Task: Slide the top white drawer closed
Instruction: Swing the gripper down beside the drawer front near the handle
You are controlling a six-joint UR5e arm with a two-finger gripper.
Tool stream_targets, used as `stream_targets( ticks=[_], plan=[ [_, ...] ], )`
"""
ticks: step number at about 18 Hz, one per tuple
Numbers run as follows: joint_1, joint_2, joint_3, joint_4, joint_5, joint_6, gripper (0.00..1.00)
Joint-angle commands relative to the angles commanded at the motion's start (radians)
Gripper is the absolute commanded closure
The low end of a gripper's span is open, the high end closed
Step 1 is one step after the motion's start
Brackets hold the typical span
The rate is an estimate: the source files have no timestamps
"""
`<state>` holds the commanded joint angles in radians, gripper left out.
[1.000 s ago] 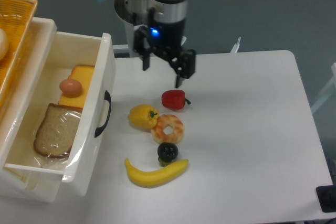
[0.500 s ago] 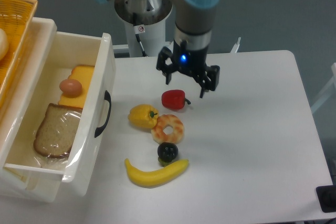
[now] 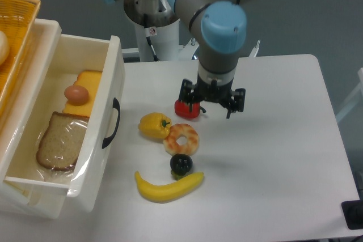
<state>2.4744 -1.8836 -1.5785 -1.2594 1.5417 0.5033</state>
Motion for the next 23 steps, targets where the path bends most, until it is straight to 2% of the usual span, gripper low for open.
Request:
stream_targets(
  ticks=[7, 9, 23],
  plan=[
    [-0.04, -0.075, 0.005, 0.0, -0.055, -0.015, 0.0],
    [-0.037, -0.08, 0.012, -0.002, -0.113, -0.017, 0.0],
    [-0.103, -0.12, 0.012, -0.005, -0.181, -0.019, 0.0]
  ],
)
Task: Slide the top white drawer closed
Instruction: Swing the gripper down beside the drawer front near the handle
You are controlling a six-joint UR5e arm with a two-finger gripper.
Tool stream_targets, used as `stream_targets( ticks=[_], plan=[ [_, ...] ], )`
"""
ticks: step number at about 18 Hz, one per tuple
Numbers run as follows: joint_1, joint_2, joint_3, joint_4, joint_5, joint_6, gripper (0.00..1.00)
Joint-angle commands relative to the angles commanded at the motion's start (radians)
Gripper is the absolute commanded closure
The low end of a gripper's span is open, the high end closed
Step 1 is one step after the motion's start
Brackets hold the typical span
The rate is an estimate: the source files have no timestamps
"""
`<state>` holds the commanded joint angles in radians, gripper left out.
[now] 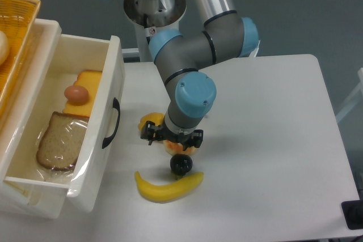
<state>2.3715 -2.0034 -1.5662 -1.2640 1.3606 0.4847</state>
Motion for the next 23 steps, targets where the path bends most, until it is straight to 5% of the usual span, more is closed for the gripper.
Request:
stream_targets(
  ticks=[23],
  plan=[
    [-0.044, 0.008, -0.006, -0.005, -0.071, 0.008, 0.0]
  ],
)
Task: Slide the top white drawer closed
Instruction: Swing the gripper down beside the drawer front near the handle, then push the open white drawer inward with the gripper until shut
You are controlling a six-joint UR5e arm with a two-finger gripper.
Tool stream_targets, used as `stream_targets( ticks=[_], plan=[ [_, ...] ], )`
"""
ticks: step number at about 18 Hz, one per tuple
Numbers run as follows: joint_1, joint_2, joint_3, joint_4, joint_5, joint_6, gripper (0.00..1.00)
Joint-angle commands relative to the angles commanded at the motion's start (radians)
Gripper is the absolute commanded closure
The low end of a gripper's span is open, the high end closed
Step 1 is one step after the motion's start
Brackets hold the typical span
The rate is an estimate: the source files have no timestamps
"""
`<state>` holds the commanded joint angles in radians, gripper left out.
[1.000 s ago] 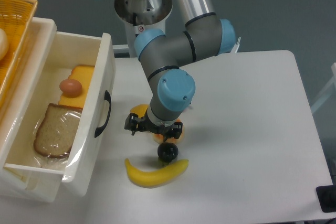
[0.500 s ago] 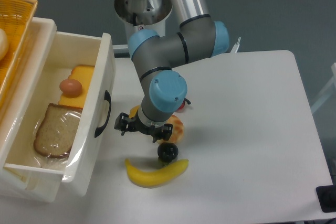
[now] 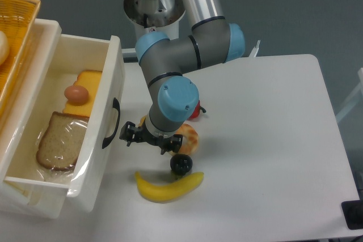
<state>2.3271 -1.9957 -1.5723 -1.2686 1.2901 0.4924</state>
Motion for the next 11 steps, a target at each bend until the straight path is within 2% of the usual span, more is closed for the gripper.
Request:
stream_targets(
  ticks=[11],
  plan=[
    [-0.014, 0.008, 0.0, -0.002, -0.006, 0.003, 0.0]
  ],
)
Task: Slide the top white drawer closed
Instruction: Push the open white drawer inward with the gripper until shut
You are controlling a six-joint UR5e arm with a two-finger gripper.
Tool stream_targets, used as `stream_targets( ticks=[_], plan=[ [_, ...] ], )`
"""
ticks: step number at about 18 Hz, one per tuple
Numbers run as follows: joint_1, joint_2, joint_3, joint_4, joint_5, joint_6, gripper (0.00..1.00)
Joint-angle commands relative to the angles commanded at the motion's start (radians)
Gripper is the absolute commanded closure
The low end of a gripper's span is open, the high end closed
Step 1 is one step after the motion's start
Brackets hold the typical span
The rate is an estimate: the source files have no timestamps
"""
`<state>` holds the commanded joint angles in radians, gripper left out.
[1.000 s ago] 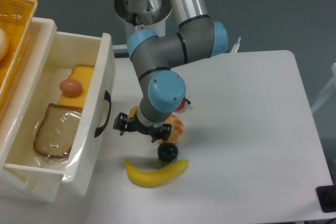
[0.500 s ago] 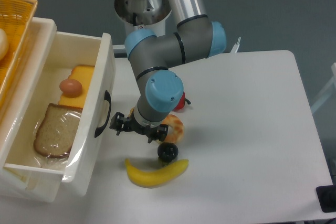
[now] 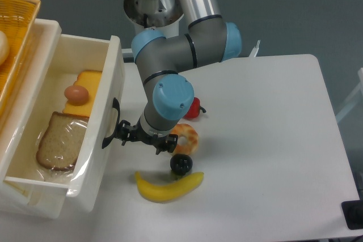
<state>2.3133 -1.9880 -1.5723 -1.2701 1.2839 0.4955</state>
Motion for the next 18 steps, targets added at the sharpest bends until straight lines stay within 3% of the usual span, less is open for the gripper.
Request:
stream_targets(
  ticks=[18],
  plan=[
    [-0.043, 0.025, -0.006, 0.0, -0.031, 0.002, 0.0]
  ],
)
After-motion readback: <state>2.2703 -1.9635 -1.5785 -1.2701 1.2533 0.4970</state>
